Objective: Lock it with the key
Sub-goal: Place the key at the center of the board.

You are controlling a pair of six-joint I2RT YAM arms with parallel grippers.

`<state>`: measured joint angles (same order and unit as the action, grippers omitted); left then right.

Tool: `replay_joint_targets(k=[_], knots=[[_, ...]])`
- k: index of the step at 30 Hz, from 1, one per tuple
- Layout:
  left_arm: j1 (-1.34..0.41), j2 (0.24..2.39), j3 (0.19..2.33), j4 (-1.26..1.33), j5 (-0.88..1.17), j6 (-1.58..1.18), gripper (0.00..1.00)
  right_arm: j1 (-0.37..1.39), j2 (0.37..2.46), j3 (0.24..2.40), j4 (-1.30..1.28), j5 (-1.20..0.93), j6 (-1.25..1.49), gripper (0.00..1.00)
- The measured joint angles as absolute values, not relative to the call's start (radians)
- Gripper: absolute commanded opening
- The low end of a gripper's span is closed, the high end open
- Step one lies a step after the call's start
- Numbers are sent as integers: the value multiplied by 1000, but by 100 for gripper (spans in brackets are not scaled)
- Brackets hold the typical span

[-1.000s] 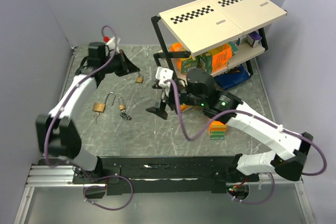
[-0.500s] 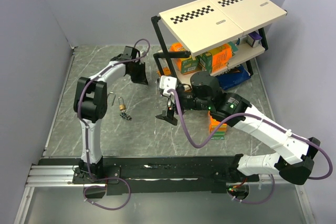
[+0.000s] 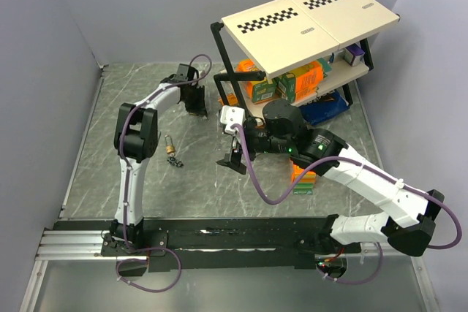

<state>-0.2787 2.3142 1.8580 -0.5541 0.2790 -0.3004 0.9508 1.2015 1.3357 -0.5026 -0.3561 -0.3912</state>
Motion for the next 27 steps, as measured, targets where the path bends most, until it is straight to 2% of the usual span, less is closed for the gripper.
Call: replay_joint_targets(k=[9, 12, 16, 17, 27], knots=[[-279, 2380, 1966, -538, 247, -283, 5, 949, 1203, 1335, -503, -356, -391, 100], [-279, 2397, 1996, -540, 240, -274, 16, 949, 1205, 1335, -503, -356, -391, 100], [-279, 2400, 1997, -537, 231, -267, 42, 949, 1213, 1335, -503, -355, -391, 100], [-279, 2400, 1997, -535, 227, -261, 45, 949, 1215, 1335, -503, -355, -391, 100], [-278, 2371, 1980, -532, 231, -249, 58, 949, 1217, 1335, -501, -356, -387, 100]])
